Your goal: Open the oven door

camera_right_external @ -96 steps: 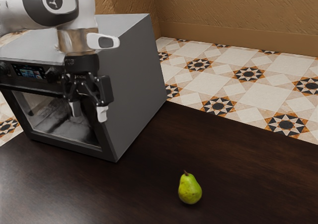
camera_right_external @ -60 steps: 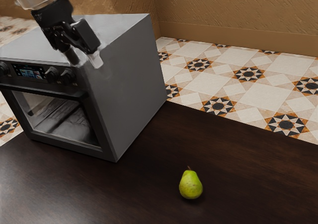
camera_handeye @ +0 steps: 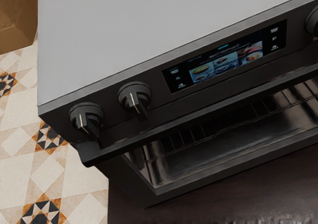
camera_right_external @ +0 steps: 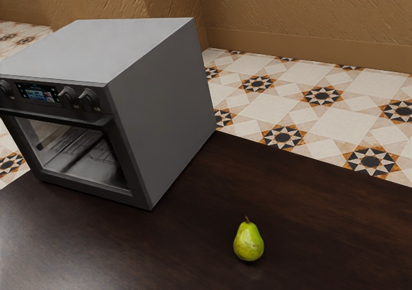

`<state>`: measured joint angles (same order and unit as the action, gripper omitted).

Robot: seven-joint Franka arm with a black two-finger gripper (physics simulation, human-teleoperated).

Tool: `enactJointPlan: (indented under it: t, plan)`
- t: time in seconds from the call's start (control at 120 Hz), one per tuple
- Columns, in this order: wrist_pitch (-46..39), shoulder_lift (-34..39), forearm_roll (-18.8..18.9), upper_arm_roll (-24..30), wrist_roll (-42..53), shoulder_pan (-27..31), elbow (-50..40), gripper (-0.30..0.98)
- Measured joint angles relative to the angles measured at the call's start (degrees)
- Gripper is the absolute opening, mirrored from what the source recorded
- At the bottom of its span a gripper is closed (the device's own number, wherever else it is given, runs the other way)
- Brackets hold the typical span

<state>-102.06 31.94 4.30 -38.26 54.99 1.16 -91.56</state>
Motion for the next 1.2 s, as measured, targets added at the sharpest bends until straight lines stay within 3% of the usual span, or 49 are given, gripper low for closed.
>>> enactJointPlan:
  t: [0.1, 0.208, 0.45, 0.708, 1.2]
  plan:
    - [-4.6, -4.7, 0.3, -6.3, 8.8, -8.0, -3.5, 0.68]
    - [-9.2, -6.5, 0.2, -8.5, 16.7, -10.5, -7.9, 0.69]
    - [-16.3, -1.6, 2.7, -3.6, 30.2, -10.7, -17.3, 0.69]
    - [-18.9, 1.9, 3.1, -5.2, 39.9, -10.9, -20.1, 0.69]
    - [-21.9, -1.4, 3.3, -3.7, 49.7, -12.2, -23.3, 0.69]
